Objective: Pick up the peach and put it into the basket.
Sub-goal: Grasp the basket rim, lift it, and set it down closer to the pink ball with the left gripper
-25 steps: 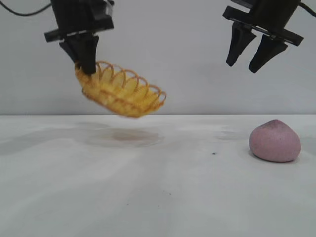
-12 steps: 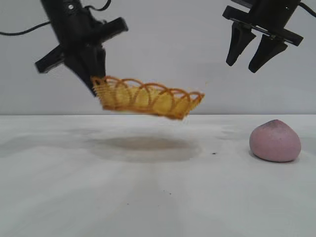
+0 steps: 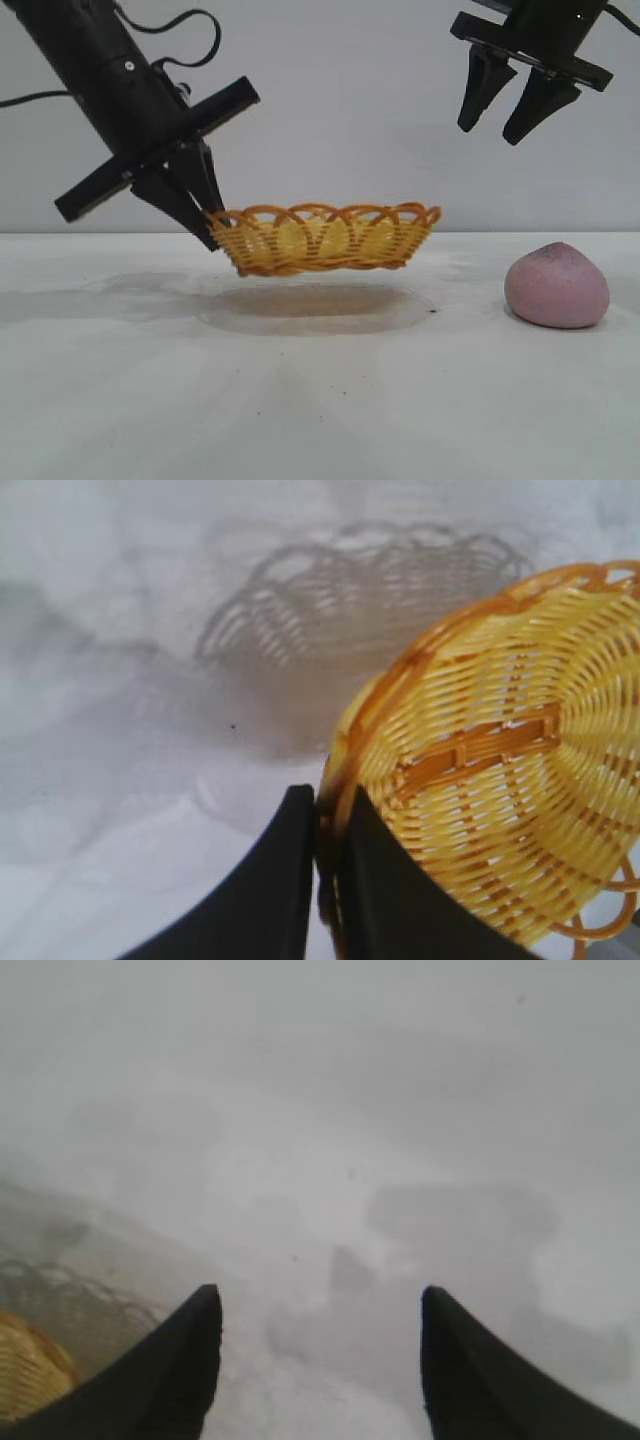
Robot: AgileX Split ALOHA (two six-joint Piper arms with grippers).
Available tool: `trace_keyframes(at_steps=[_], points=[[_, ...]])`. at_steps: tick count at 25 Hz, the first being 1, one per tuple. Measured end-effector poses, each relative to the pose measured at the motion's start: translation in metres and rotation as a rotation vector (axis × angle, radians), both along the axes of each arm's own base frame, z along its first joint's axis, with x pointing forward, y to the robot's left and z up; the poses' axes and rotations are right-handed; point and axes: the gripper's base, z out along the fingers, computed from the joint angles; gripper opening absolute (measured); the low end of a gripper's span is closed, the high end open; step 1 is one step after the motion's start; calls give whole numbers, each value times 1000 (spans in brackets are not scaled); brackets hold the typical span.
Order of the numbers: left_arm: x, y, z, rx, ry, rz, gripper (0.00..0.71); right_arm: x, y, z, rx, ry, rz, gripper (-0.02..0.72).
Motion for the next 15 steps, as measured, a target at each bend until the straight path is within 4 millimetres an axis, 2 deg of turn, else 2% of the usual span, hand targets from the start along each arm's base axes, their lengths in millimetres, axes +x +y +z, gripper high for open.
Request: trace_keyframes(at_steps=[4,7,11,12,14,15], points=[[1,-10,-6,2,-28,4,0,0,0,0,-1,-1,1,413],[-2,-21,-17,6,-11,-6,0,0,0,0,3,0,0,413],[-3,-25,-24,-3,9,-1,0,0,0,0,3,0,0,413],[-3,-25,-25,-3,10,-1,71,0,0,0,3,0,0,413],[-3,-25,-25,-3,11,-1,71,0,0,0,3,0,0,413],[-3,-25,-25,-2,13,-4,161,0,0,0,4,0,0,413]])
